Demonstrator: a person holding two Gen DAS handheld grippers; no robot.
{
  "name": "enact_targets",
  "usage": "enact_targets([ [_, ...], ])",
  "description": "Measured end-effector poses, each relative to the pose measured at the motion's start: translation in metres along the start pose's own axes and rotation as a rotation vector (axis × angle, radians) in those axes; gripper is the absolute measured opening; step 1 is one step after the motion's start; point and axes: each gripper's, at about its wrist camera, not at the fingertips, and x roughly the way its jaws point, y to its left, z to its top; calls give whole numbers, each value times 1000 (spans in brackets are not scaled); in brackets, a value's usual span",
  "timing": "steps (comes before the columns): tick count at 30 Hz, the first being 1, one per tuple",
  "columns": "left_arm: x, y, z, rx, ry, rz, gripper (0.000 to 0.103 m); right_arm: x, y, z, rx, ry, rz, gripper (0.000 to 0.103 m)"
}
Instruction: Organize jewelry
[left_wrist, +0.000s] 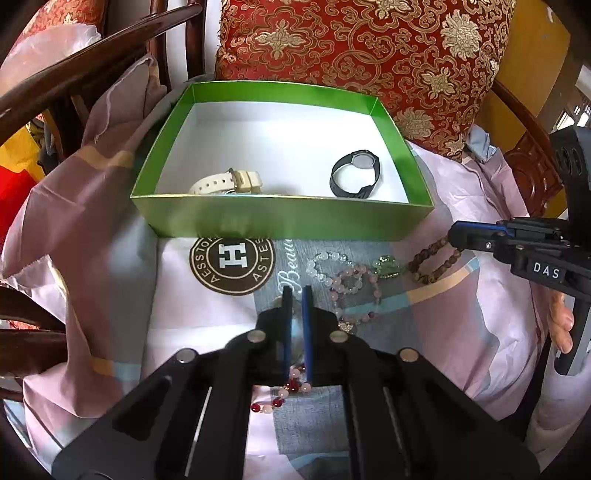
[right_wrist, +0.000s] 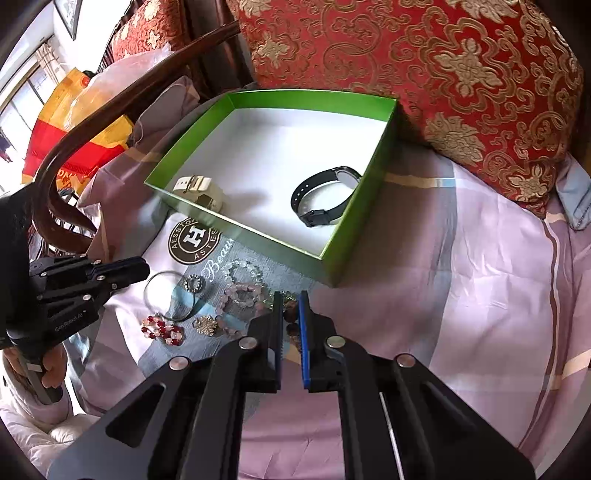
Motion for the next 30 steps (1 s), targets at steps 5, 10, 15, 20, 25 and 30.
enact_targets([
  [5, 35, -7, -6, 13, 81, 16, 44, 3, 0, -2, 4, 10, 0, 8],
  [10, 63, -29, -12, 86, 109, 41, 70, 13, -2, -4, 11, 39, 14, 8],
  [15, 78, -38, -14, 116, 121, 83, 77, 34, -6, -10, 31, 67, -88, 68],
  [20, 79, -39, -13, 118, 106, 75, 61, 61, -7, -17, 20, 157, -153, 58],
  [25, 74, -37, -13, 120, 99, 114, 11, 59, 2, -18, -13, 161, -103, 0],
  [30, 63, -25, -12, 70, 108, 83, 3, 45, 6, -13, -26, 98, -102, 0],
])
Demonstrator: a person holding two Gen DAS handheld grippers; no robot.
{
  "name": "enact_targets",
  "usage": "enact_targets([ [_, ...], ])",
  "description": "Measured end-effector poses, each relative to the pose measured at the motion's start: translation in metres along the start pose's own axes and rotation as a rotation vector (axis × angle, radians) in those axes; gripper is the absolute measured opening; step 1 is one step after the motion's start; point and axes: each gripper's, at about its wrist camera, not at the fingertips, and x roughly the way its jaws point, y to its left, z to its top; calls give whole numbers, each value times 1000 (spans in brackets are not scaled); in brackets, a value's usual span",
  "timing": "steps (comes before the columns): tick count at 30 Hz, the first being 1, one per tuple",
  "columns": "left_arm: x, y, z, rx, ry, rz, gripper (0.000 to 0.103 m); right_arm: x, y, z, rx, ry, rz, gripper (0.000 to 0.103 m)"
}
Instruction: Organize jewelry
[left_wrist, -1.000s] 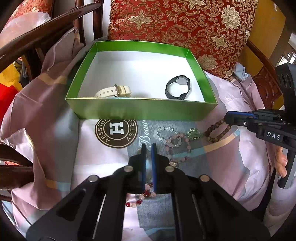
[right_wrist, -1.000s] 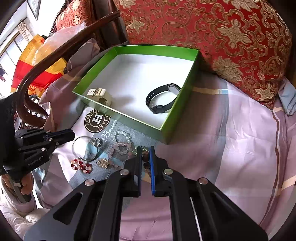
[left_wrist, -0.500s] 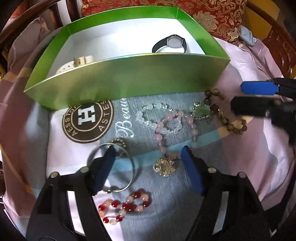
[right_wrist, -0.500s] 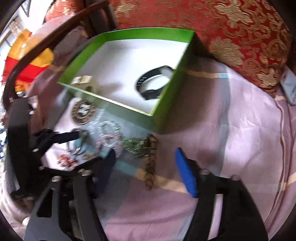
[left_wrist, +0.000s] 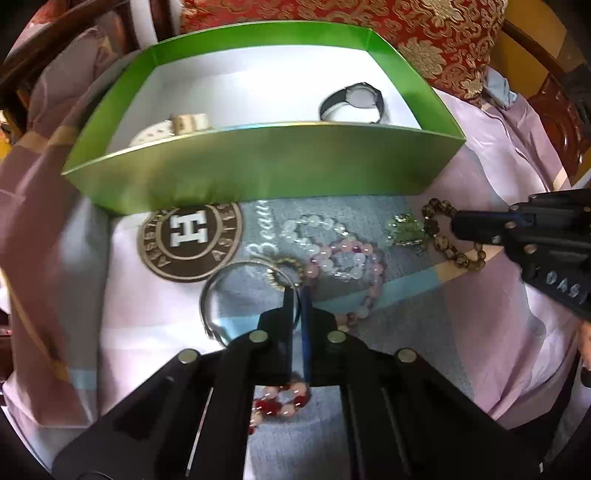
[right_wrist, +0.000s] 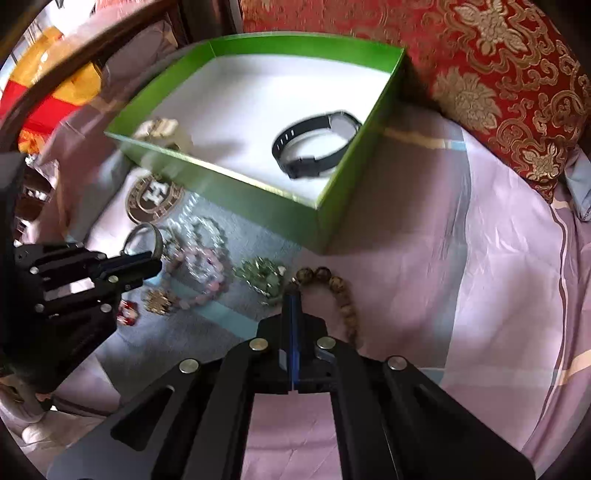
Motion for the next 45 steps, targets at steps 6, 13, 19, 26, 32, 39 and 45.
enact_targets([
  [6, -30, 9, 0, -19, -61, -5, 3, -17, -6, 3, 20, -52, 26, 0],
  [13, -64, 14, 6, -38, -129, -31, 3, -23, -7, 5, 32, -62, 49, 0],
  [19, -83, 46, -2, -84, -160, -110, 3, -36, -10, 1, 38, -91, 77, 0],
  [26, -75, 64, -6, -125, -135, -82, 3, -40, -12, 2, 43, -103, 91, 0],
  [32, -71, 64, -4, -128, -127, -87, 3, -40, -10, 3, 45, -99, 94, 0],
  [39, -78, 58, 2, -108, -149, -100, 3, -32, -9, 5, 0, -77, 4, 10],
  [45, -71, 54, 2, -104, -133, -117, 3, 21, -18, -5, 10, 75, -148, 30],
])
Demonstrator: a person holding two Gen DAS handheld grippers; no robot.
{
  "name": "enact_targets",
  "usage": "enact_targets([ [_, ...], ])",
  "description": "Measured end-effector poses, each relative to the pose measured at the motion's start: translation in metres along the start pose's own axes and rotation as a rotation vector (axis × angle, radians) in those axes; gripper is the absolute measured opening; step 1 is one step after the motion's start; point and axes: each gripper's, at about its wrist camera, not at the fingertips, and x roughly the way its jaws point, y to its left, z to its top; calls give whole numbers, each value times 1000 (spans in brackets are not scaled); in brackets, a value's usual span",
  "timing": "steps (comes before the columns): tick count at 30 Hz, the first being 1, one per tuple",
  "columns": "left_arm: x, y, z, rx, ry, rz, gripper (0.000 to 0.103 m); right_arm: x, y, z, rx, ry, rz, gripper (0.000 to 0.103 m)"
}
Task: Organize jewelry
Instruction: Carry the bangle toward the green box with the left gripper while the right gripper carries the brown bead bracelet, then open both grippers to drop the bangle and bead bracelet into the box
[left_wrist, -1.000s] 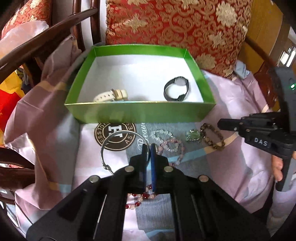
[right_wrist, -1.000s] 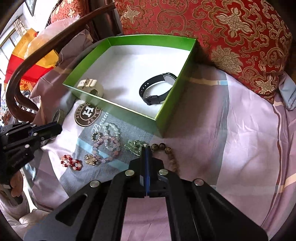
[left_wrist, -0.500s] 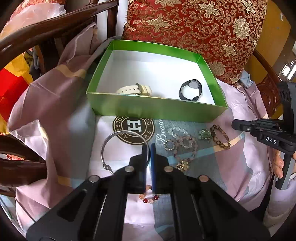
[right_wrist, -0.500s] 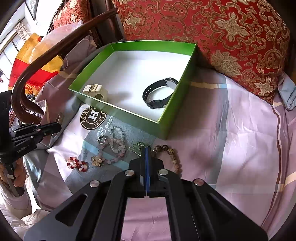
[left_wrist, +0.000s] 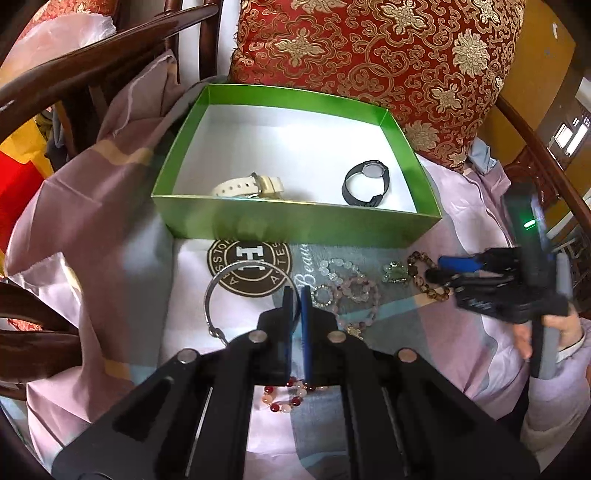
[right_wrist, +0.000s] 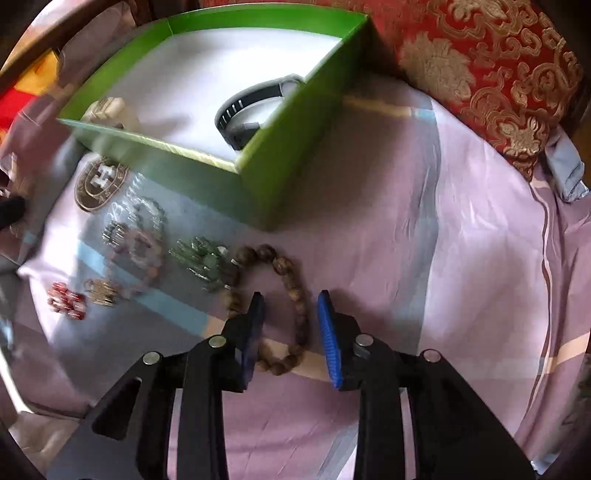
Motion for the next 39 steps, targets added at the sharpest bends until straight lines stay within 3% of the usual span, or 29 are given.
enact_targets([
  [1, 0, 0, 0, 0, 0, -3, 3, -1, 2, 0, -12, -1, 1, 14],
  [2, 0, 0, 0, 0, -1, -3, 3, -2, 3, 0, -14, 5, 15, 7],
  [5, -3, -1, 1, 2, -7, -1, 3, -18, 1, 1, 13, -28, 66, 7],
  [12, -26, -1, 29, 30, -76, 8, 5, -102, 3, 24, 10, -224, 239, 7],
  [16, -31, -6, 60, 65, -125, 13, 6, -131, 7, 59, -1, -317, 195, 7],
  [21, -10, -3, 96, 60, -117, 8, 6, -112, 10, 87, 14, -327, 189, 7],
  [27, 38, 11, 113, -8, -71, 12, 11, -64, 7, 91, 18, -256, 135, 8],
  [29, 44, 14, 113, -33, -59, -2, 35, -61, 6, 90, 18, -233, 155, 12],
  [30, 45, 15, 112, -47, -58, -8, 37, -62, 6, 89, 21, -234, 167, 14],
  [33, 39, 14, 105, -46, -61, -8, 38, -78, 3, 80, 40, -259, 187, 44],
  [39, 6, 6, 59, 35, -66, 15, 45, -98, 19, 44, -43, -218, 335, 44],
])
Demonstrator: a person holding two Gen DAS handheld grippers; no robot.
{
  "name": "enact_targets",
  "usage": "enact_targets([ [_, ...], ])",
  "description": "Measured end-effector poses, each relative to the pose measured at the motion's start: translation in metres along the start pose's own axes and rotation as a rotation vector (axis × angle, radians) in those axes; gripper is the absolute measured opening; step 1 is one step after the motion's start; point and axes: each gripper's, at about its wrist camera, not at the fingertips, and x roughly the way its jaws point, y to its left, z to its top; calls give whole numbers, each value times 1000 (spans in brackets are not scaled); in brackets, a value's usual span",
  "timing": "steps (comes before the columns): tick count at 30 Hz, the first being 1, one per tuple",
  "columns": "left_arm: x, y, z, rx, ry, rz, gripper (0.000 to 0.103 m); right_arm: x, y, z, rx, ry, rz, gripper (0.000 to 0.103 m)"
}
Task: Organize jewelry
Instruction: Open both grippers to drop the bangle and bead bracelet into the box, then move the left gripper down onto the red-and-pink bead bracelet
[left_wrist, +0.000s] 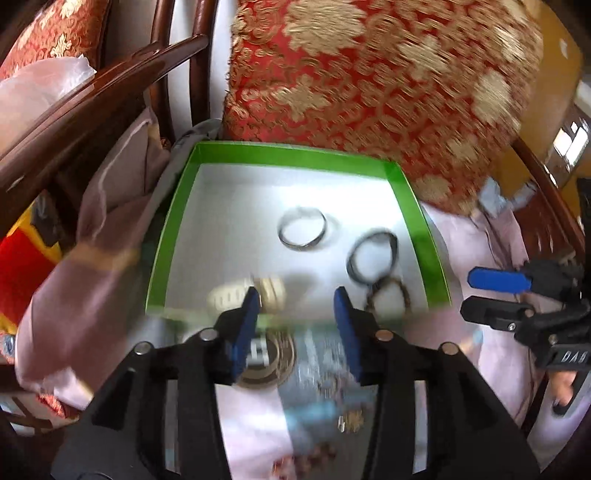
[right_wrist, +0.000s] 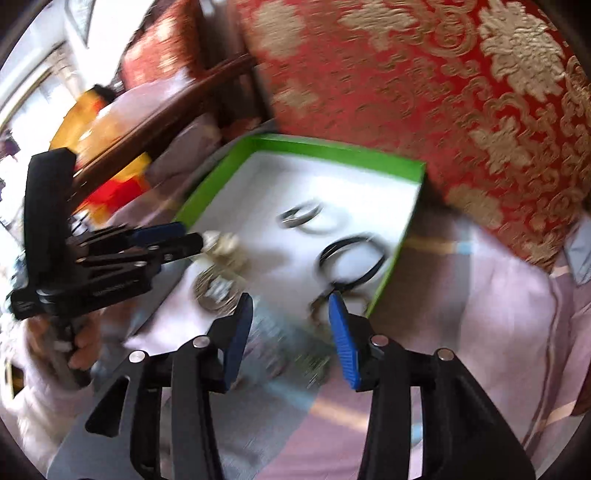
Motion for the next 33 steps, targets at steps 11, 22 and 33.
enact_targets([
  [11, 4, -10, -106, 128, 241, 100, 46, 58, 5, -52, -23, 167, -59, 44],
  [22, 29, -17, -130, 131, 291, 64, 34, 72, -1, -58, -21, 151, -155, 44],
  [33, 41, -7, -111, 70, 237, 103, 8, 93, 1, -63, -53, 147, -193, 13],
])
